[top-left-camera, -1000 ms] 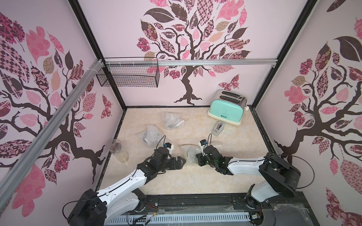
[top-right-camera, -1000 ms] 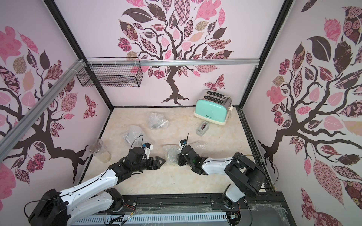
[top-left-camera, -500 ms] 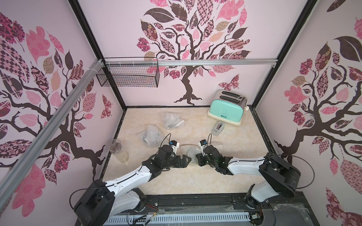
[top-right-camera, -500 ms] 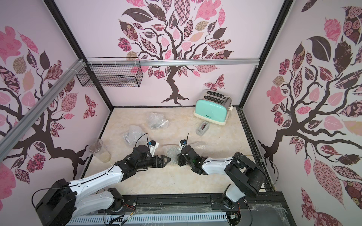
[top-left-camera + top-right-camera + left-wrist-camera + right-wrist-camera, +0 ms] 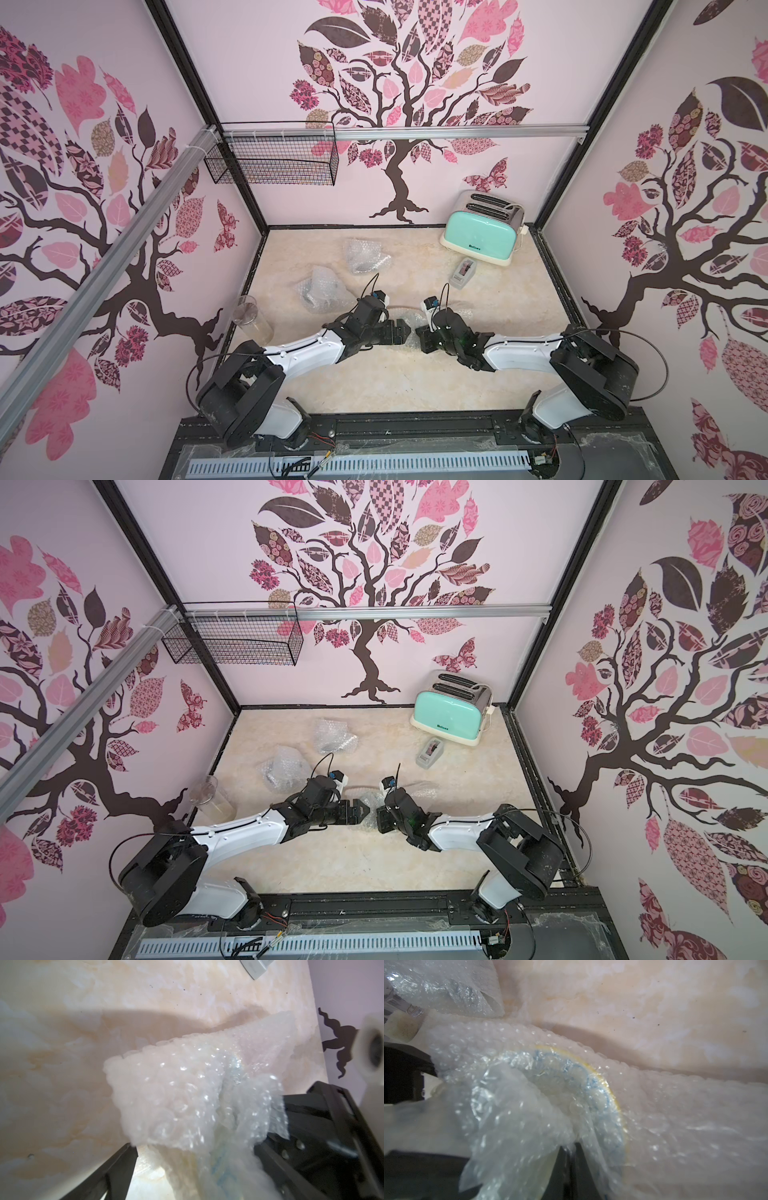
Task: Wrap bowls in bubble wrap
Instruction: Wrap the bowl in bubble wrap.
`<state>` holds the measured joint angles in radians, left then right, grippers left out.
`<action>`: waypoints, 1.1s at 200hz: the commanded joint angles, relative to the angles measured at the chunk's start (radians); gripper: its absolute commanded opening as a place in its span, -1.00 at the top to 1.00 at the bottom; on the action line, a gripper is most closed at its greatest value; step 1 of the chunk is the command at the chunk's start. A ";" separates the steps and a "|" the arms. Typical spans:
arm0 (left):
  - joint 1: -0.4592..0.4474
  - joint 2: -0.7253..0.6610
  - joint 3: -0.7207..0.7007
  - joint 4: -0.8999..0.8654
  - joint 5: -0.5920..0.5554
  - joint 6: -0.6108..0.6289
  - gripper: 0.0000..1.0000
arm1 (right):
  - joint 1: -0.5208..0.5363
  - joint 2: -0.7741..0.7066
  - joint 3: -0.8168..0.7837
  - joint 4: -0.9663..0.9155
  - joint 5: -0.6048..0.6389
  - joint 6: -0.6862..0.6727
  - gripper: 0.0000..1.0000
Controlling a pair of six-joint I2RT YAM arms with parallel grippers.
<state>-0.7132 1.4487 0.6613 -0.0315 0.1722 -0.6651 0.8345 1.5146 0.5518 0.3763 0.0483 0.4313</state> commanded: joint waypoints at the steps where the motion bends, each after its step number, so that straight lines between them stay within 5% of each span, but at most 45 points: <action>1: 0.013 0.042 0.020 -0.022 -0.065 0.003 -0.77 | -0.006 -0.033 0.000 -0.043 -0.017 0.011 1.00; 45: 0.062 0.123 0.027 -0.007 -0.043 -0.005 -0.67 | -0.005 -0.101 -0.003 -0.087 -0.044 0.008 1.00; 125: 0.073 0.167 0.073 -0.032 -0.014 0.018 -0.63 | -0.059 -0.428 -0.031 -0.267 0.099 -0.090 -0.11; 152: 0.073 0.177 0.080 -0.034 -0.002 0.019 -0.62 | -0.085 -0.504 -0.066 -0.207 -0.107 -0.157 0.01; 188: 0.073 0.181 0.082 -0.037 0.002 0.025 -0.61 | -0.082 -0.392 -0.021 -0.113 -0.471 -0.124 0.48; 220: 0.073 0.178 0.080 -0.041 0.005 0.029 -0.62 | -0.065 -0.195 0.096 -0.175 -0.447 -0.112 0.50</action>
<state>-0.6437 1.6035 0.7334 -0.0383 0.1757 -0.6502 0.7601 1.2133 0.5472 0.2253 -0.3286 0.3141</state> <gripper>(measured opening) 0.808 0.253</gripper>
